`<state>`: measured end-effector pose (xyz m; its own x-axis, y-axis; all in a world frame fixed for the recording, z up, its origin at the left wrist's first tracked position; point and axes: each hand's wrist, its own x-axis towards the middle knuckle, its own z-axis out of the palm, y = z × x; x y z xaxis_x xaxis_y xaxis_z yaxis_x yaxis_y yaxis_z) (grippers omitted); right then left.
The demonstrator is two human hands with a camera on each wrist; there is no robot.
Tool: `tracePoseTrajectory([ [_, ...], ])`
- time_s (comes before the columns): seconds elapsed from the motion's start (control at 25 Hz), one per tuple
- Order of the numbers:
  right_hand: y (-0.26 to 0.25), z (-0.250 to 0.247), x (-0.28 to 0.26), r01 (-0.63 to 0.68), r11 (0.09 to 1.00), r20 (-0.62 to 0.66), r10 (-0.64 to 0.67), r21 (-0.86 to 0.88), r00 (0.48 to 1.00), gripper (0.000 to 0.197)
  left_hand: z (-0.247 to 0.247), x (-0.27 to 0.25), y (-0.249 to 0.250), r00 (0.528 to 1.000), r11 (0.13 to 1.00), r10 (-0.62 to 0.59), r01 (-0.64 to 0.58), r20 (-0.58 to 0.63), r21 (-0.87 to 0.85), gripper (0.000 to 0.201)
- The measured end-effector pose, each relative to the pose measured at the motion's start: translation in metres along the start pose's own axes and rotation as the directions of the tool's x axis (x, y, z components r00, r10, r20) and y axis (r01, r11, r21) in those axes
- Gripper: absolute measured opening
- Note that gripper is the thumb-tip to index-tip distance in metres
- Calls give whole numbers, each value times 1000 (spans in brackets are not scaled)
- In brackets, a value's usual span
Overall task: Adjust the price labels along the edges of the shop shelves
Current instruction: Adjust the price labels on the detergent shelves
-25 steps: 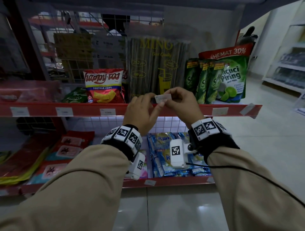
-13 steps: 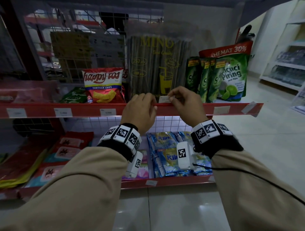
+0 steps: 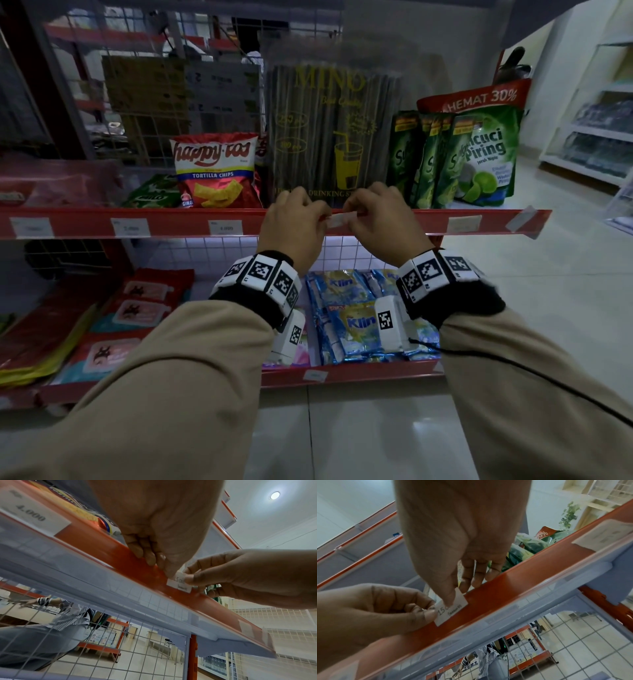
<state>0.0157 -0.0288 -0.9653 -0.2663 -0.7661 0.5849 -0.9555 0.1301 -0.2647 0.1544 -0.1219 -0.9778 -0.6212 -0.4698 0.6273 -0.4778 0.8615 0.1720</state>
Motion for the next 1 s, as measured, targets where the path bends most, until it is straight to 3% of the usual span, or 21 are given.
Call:
tracePoseTrajectory([
  [0.16, 0, -4, -1, 42, 986, 97, -26, -159, 995, 18, 0, 1, 1, 998, 991, 55, -59, 28, 123, 23],
  [0.32, -2, -5, 0, 41, 978, 137, -13, -205, 990, 19, -3, 0, 0, 999, 996, 41, -43, 36, 79, 18],
  [0.64, -2, 0, -5, 42, 978, 82, -26, -204, 996, 16, -3, 4, -1, 996, 997, 16, -22, 82, 71, 21],
  [1.0, -4, 1, -10, 3, 981, 36, 4, -192, 999, 16, 1, 1, -1, 999, 994, 31, -33, 24, 103, 18],
])
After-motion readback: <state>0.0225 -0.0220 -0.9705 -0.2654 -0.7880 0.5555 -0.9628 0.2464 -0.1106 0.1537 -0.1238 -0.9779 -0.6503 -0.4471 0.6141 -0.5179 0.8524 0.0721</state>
